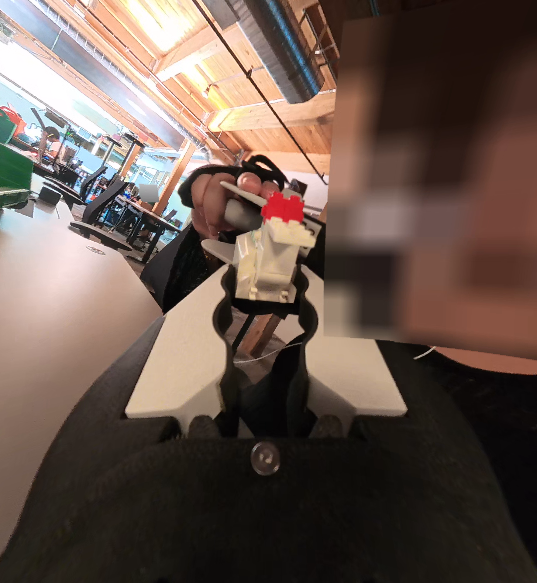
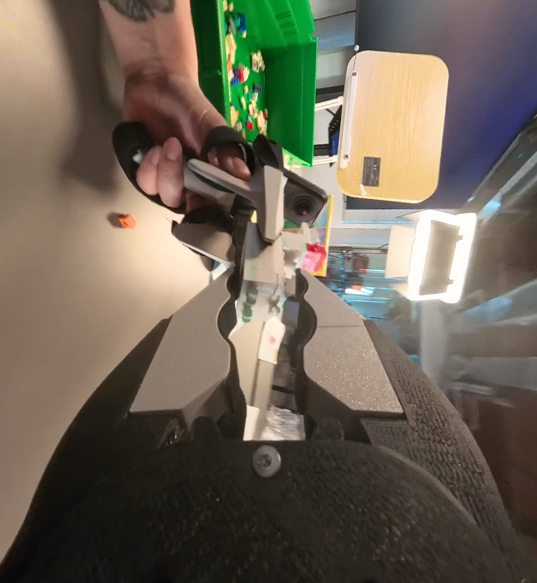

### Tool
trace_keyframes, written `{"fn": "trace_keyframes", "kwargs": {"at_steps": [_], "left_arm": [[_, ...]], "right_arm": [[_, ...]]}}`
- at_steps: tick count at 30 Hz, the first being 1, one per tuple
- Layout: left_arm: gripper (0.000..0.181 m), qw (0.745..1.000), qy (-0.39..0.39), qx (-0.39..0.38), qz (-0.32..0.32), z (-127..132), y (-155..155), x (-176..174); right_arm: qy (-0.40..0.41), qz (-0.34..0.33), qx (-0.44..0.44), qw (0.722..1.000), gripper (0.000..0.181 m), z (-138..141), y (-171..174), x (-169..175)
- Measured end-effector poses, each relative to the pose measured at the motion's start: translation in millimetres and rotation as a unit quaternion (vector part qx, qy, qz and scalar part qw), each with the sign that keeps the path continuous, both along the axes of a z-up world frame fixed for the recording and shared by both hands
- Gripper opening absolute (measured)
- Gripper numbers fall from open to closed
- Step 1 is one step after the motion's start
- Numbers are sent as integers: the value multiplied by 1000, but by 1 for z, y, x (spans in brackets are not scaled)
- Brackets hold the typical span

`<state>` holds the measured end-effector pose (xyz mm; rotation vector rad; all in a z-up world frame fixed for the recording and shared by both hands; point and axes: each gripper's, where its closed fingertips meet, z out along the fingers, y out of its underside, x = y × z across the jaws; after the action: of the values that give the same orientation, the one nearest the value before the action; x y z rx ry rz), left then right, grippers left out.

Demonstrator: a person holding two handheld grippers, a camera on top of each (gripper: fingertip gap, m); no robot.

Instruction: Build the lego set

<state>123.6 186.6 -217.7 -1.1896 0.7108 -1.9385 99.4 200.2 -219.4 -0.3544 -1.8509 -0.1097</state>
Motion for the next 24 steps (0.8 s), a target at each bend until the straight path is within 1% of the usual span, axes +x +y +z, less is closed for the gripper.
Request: {"fn": "trace_keyframes", "kwargs": {"at_steps": [1,7,10,13,24], "left_arm": [[37,1000,3,3,0,0,-1,1],[37,1000,13,-9,-7,-2,0,3],[37,999,36,-4,-7,-8,-2,8],[36,999,47,1,-5,-10,-3,10],[36,998,59,23,0,-8,-7,12]], "right_arm": [[1,2,-4,1000,33,0,-1,0],[-8,9,14,1000,35,-2,-2,1],[-25,11,19,999,36,-9,-2,2],[-30,8,6,999,36,-12,-2,2],[-25,10,-22,999,34,-9,-6,2]]}}
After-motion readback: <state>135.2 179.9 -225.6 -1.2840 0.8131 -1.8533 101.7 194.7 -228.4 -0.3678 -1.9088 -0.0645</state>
